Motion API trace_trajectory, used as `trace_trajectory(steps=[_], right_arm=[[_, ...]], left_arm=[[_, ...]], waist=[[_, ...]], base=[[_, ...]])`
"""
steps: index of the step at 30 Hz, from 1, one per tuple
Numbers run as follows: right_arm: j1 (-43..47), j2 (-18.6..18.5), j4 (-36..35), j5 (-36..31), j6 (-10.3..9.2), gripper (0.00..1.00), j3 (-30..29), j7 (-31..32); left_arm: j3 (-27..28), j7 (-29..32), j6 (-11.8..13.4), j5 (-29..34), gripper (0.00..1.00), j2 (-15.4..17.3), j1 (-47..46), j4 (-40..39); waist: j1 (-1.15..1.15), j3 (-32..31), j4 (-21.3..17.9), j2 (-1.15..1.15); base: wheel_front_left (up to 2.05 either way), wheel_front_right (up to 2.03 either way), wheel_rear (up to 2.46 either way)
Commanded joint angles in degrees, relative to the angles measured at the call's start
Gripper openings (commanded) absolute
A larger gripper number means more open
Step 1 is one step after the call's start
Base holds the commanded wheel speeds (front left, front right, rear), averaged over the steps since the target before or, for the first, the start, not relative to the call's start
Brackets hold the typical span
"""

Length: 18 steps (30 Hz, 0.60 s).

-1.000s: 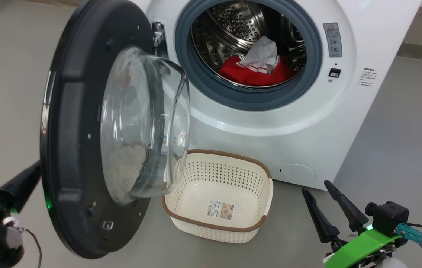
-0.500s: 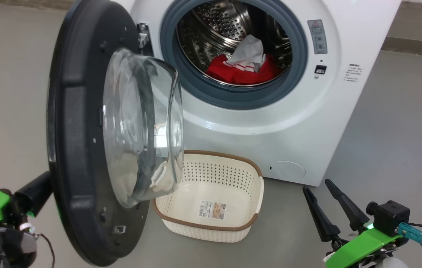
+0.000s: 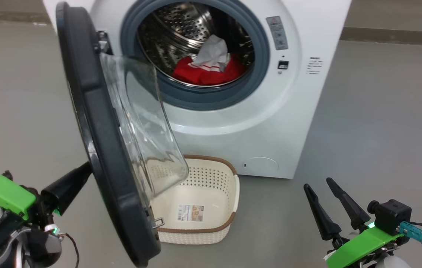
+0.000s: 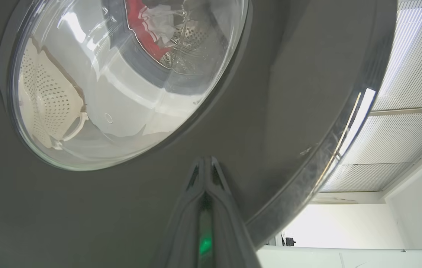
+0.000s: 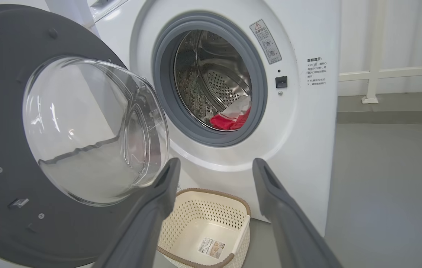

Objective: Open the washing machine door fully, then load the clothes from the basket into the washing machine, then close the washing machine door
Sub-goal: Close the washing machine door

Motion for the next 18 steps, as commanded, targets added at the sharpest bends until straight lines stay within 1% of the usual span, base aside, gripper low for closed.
trace_trajectory(steps=[1,8,14,15,18], right_arm=[[-1.87,-0.39,-1.43,-0.33,0.09,1.0,0.83,-0.27],[-2.04,-0.67,-1.48,-0.43,0.09,1.0,1.0,-0.27],[-2.39,-1.07,-1.42,-0.34,0.09,1.0,1.26,-0.27],[-2.39,-1.07,-1.42,-0.34,0.09,1.0,1.26,-0.27],[-2.53,-1.13,-1.47,-0.37,0.09,1.0,1.43,-0.27]], left_arm=[[1.03,0.01,0.23,-0.64,0.0,0.25,-1.61,-2.15],[0.29,-0.93,0.25,-0.4,0.0,-1.12,-2.44,-2.44],[-0.24,-3.08,-0.67,0.75,0.0,-2.12,-3.68,-1.63],[-0.24,-3.08,-0.67,0.75,0.0,-2.12,-3.68,-1.63],[-0.28,-4.26,-1.47,1.16,0.0,-2.57,-4.52,-1.12]], waist=[[0.0,0.14,-2.8,0.0],[0.0,0.27,-7.23,0.0],[0.0,0.55,-10.94,0.0],[0.0,0.55,-10.94,0.0],[0.0,0.76,-12.72,0.0]], base=[[0.0,0.0,0.0],[0.0,0.0,0.0],[0.0,0.0,0.0],[0.0,0.0,0.0],[0.0,0.0,0.0]])
